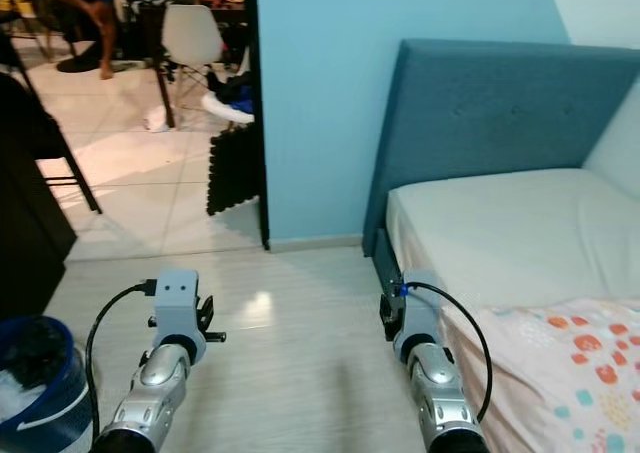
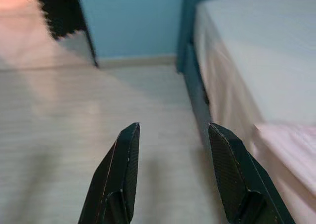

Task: Clean up the room

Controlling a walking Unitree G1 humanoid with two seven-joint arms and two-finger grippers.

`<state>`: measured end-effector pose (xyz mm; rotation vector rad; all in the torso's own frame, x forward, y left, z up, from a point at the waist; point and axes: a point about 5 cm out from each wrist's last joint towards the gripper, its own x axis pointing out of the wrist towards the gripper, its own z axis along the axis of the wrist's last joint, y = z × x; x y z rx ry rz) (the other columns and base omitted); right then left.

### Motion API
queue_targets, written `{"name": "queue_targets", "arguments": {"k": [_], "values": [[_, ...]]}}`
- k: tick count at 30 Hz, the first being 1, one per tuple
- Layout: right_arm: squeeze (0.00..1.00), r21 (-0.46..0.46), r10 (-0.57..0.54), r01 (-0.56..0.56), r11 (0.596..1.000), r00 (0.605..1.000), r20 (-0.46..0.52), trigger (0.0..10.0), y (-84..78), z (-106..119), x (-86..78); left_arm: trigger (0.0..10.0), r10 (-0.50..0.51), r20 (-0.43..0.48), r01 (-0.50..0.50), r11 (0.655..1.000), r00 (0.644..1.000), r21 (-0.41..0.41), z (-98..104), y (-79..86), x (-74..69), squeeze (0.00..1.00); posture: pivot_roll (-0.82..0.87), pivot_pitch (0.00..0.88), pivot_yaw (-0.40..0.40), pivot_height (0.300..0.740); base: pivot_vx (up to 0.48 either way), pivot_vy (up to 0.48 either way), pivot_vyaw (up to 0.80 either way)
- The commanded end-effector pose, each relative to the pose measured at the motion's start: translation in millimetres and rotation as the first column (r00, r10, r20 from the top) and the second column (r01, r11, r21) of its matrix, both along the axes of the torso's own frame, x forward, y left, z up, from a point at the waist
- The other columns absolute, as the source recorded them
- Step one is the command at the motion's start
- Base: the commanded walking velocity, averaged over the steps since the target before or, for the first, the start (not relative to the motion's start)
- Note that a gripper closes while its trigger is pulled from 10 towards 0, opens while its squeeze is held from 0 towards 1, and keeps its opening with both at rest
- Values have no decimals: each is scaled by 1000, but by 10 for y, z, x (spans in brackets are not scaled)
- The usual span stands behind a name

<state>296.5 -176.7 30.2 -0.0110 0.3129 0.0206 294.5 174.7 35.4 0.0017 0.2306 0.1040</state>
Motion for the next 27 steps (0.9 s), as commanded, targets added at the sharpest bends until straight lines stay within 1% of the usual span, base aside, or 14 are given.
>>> {"name": "queue_targets", "arguments": {"k": [1,3,5,8,9,10,11,12,14,16,19,25,26,27], "values": [[0,-11,-12,12,1000,1000,-1,10000,5,22,43,10000,-16,-20,15,999,1000,-42,-37,-21,-40,0,-19,0,-71,740,0,0,-519],[0,0,-17,17,1000,1000,-1,10000,6,30,57,10000,-28,-36,26,998,999,-55,-57,-44,-48,0,-22,0,-69,740,0,0,-519],[0,11,-31,31,999,999,-15,10000,-2,17,60,10000,-62,-59,60,997,996,-45,-92,-135,-57,0,-17,0,-80,740,0,0,-800],[0,-1,-5,5,1000,1000,-31,10000,27,-21,28,10000,-51,-64,49,998,997,-29,-98,-170,-54,0,-15,0,-84,740,0,0,-800],[0,-1,-5,5,1000,1000,-31,10000,27,-21,28,10000,-51,-64,49,998,997,-29,-98,-170,-54,0,-15,0,-84,740,0,0,-800],[0,-6,3,-3,1000,999,-37,10000,40,-37,16,10000,-44,-57,44,999,997,3,-86,-164,-41,0,-5,0,-96,740,0,0,-800],[0,-6,3,-3,1000,999,-37,10000,40,-37,16,10000,-44,-57,44,999,997,3,-86,-164,-41,0,-5,0,-96,740,0,0,-800],[0,-7,11,-11,1000,999,-45,10000,67,-61,0,10000,-17,-44,18,1000,999,17,-68,-138,-25,0,2,0,-102,740,0,0,-800],[0,-7,11,-11,1000,999,-45,10000,67,-61,0,10000,-17,-44,18,1000,999,17,-68,-138,-25,0,2,0,-102,740,0,0,-800],[0,-6,18,-18,1000,998,-55,10000,94,-88,-18,10000,3,-37,-3,1000,999,15,-52,-113,-17,0,8,0,-108,740,0,0,-800],[0,-8,20,-21,1000,998,-65,10000,131,-128,-51,10000,15,-2,-15,999,1000,-39,6,-64,-25,0,16,0,-111,740,0,0,-800],[0,-24,24,-25,999,998,-51,10000,107,-109,-32,10000,-3,-8,3,999,1000,-55,-1,-60,-54,0,14,0,-103,740,0,0,-800],[0,-30,24,-25,999,999,-44,10000,89,-96,-24,10000,-10,-8,9,999,1000,-42,-2,-63,-57,0,16,0,-99,740,0,0,-800],[0,-32,21,-22,999,999,-38,10000,69,-85,-18,10000,-23,0,23,1000,1000,-7,4,-66,-56,0,15,0,-97,740,0,0,-800]]}}
